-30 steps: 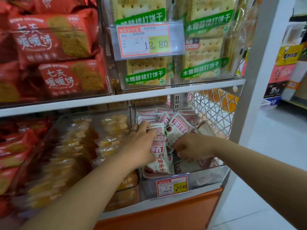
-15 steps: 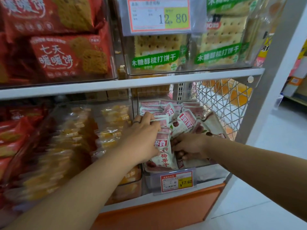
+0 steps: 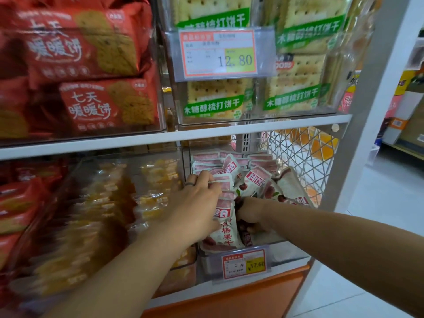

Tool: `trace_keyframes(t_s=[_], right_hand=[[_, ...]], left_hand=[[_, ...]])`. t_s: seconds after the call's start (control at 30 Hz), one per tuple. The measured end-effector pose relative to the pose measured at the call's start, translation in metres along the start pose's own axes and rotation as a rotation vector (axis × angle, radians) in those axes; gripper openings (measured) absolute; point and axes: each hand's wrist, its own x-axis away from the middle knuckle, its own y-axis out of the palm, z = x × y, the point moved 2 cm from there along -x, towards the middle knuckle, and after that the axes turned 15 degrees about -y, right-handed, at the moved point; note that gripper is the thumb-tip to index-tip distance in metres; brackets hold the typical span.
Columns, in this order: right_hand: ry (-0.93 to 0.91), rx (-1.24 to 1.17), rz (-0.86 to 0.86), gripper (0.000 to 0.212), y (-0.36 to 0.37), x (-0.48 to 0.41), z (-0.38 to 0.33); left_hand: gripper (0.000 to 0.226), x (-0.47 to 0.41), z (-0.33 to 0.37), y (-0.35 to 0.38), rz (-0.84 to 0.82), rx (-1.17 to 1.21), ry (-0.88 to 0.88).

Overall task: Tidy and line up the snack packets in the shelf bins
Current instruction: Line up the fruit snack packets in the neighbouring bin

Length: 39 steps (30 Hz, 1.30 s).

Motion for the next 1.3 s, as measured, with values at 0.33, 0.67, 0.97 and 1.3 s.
trace_keyframes(t_s=[0.33,0.67,0.97,1.3], right_hand=[[0.027,-0.068,0.099,0.017,-0.001,-0.005,0.007],[-0.126,0.073,0.179,0.02,-0.016,0.032,-0.007],[-0.178,-0.131,0.411,0.023,-0.039,0.08,-0.012],[-0.38,-0.111,0.567,0.009,-0.044,0.097,-0.005]], left_hand=[[0.065,-0.003,-0.004,0.001,0.012,0.016,0.008],[0.063,-0.008,-0.011,-0.004,-0.014,0.071,0.009],[0.059,-0.013,-0.015,-0.005,-0.054,0.082,-0.023],[0.057,-0.014,-0.013,-0.003,-0.056,0.062,-0.035]])
